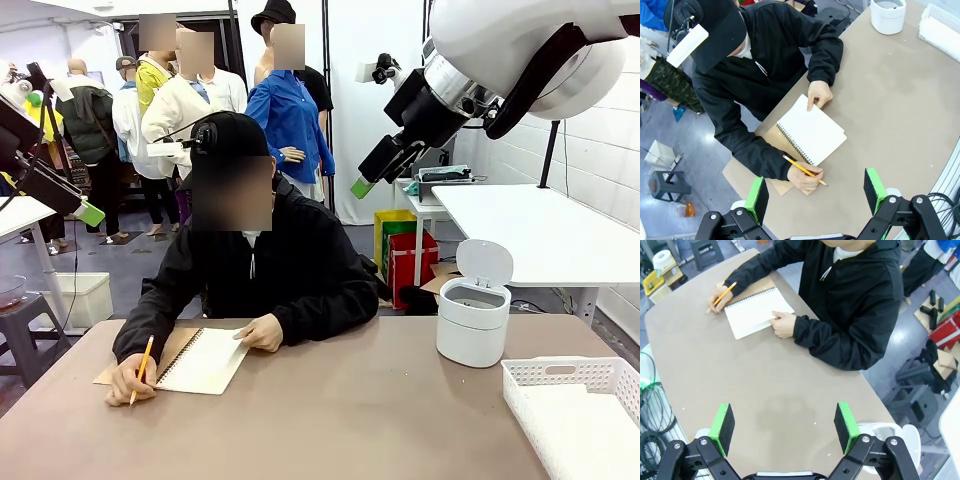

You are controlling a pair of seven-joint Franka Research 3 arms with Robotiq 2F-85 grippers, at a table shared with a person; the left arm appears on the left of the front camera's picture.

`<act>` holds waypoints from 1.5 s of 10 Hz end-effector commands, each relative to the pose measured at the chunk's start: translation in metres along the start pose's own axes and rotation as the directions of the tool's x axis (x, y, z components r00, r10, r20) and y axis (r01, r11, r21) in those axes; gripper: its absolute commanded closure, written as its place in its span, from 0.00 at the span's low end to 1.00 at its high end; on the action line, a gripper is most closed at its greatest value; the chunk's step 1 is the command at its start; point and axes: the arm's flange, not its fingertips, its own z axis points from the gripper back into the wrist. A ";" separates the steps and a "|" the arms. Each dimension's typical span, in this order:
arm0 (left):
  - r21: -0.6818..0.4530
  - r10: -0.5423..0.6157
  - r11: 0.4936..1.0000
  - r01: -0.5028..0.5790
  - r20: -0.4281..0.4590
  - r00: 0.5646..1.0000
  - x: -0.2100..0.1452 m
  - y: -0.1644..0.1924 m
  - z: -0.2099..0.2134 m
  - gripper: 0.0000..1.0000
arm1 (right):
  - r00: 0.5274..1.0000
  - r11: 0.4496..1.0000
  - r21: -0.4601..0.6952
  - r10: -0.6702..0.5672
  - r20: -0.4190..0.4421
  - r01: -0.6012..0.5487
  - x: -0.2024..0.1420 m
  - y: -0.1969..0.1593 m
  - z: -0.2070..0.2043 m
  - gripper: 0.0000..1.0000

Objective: Sort the paper based on its condition.
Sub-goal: If a person hands you a paper, place it in the Organizing basket , and if it's crumpled, put it in the Trash can.

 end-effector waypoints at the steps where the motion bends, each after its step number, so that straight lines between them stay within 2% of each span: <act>1: -0.001 0.000 1.000 0.000 0.001 1.000 0.000 0.000 0.000 0.00 | 1.000 1.000 -0.013 -0.004 0.000 0.004 0.001 0.000 0.000 0.00; 15: -0.001 0.000 1.000 0.000 0.001 1.000 0.000 0.000 0.000 0.00 | 1.000 1.000 -0.013 -0.004 0.000 0.004 0.001 0.000 0.000 0.00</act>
